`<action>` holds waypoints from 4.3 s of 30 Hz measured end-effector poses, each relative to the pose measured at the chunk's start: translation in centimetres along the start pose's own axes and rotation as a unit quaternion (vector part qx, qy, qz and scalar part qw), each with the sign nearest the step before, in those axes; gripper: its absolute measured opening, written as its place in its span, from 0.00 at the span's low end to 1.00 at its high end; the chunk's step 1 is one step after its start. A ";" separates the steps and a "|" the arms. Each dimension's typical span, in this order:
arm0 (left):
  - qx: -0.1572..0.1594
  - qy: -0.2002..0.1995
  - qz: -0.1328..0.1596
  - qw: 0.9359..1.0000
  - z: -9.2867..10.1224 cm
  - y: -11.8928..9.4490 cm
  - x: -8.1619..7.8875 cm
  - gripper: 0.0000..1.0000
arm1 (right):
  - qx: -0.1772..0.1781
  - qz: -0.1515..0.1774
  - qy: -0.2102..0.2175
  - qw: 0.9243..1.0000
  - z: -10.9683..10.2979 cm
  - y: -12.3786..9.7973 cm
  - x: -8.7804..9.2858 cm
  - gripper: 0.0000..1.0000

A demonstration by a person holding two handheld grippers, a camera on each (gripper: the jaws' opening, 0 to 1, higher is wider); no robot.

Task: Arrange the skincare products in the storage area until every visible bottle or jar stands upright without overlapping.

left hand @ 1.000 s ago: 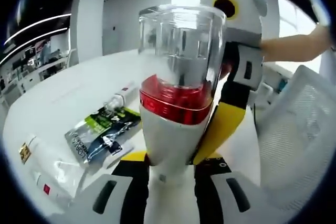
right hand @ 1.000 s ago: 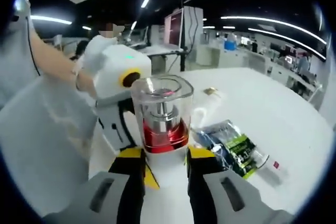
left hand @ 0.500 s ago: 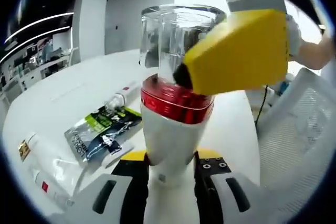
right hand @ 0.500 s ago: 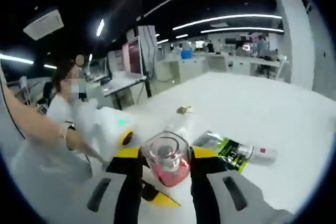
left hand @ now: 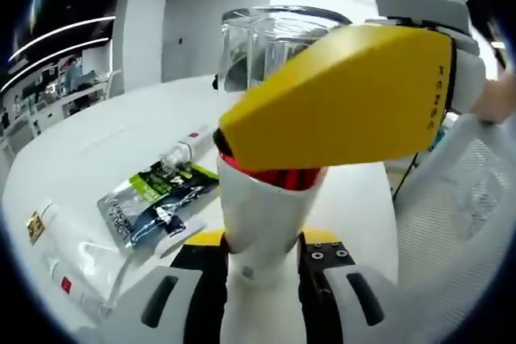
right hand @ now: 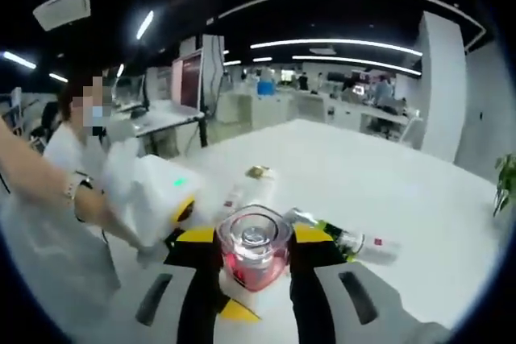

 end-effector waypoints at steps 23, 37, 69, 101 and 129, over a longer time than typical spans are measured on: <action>-0.012 -0.008 0.025 1.000 -0.6 -1.0 -0.7 0.30 | -0.002 0.010 -0.012 1.000 4.8 -1.1 0.8 0.31; -0.006 -0.031 0.027 0.999 -0.9 -1.2 -0.8 0.29 | -0.027 0.016 -0.037 0.999 6.9 -1.2 1.1 0.31; -0.008 -0.052 0.016 0.999 -1.6 -1.2 -0.6 0.28 | -0.057 -0.003 -0.036 0.998 8.3 -2.4 -0.7 0.38; -0.002 -0.078 0.026 0.997 -2.7 -2.6 -0.6 0.34 | -0.033 -0.122 -0.054 0.991 15.0 -0.4 -2.0 0.34; -0.033 -0.088 0.019 0.995 -4.4 -3.6 -0.1 0.34 | -0.151 -0.196 -0.144 0.958 6.6 11.5 -8.2 0.39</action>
Point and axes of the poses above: the point that each gripper's makers call its tool centre point, and the gripper's own axes: y roughly forward along the fingers, z roughly to its right, x roughly out of its underside, the point moved 7 cm from there along -y, roughly backward along the fingers, and after that the axes turned 11 degrees about -z, right-handed, at the moved point
